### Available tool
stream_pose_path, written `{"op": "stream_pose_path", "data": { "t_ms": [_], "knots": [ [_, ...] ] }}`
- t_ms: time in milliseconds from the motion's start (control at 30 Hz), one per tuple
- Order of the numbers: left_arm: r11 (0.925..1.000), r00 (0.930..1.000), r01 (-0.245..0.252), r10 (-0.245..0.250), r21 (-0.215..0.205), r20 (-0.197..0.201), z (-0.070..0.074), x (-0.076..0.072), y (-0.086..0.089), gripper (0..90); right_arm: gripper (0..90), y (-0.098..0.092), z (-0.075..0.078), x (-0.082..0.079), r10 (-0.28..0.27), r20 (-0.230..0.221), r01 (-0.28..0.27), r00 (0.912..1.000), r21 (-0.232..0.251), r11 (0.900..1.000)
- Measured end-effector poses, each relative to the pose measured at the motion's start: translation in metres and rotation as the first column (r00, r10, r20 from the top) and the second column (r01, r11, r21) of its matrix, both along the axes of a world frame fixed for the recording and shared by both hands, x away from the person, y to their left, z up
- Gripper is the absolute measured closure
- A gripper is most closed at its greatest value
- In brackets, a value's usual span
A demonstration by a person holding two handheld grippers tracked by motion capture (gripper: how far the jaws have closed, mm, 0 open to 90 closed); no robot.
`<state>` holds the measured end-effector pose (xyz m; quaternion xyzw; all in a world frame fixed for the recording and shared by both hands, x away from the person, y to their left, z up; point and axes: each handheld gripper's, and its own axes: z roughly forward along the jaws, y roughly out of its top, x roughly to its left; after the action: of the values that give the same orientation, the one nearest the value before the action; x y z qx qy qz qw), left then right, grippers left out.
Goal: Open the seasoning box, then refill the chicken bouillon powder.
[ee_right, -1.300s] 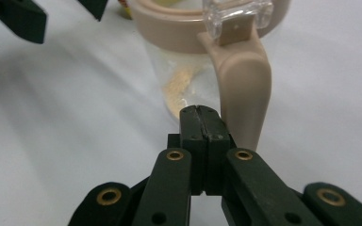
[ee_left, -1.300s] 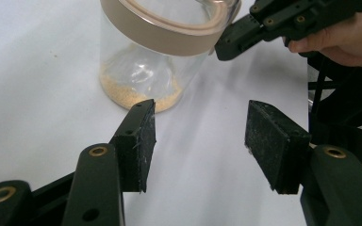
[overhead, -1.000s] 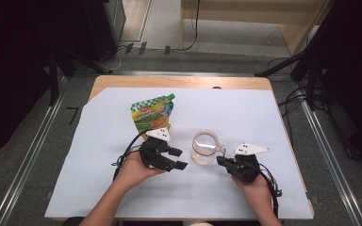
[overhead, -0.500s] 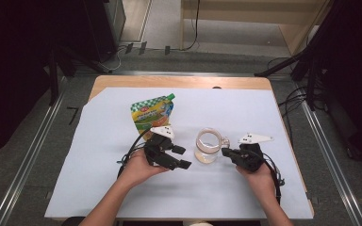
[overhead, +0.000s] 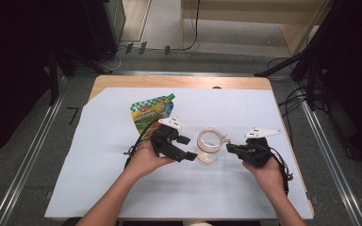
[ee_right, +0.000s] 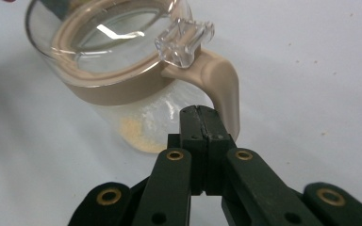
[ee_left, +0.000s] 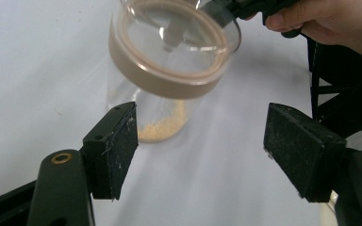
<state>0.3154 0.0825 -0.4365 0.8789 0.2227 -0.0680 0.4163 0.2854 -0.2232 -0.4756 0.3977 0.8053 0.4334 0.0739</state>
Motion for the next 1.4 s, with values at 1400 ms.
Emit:
{"op": "stream_pose_path", "data": {
  "t_ms": [1400],
  "knots": [
    [0.9967, 0.9871, 0.052, -0.061, 0.062, 0.148, -0.022, 0.022, -0.052, 9.9, 90.0, 0.0, -0.014, 0.027, -0.109, -0.033, 0.108, 0.9935, -0.03, 0.994]
  ]
}}
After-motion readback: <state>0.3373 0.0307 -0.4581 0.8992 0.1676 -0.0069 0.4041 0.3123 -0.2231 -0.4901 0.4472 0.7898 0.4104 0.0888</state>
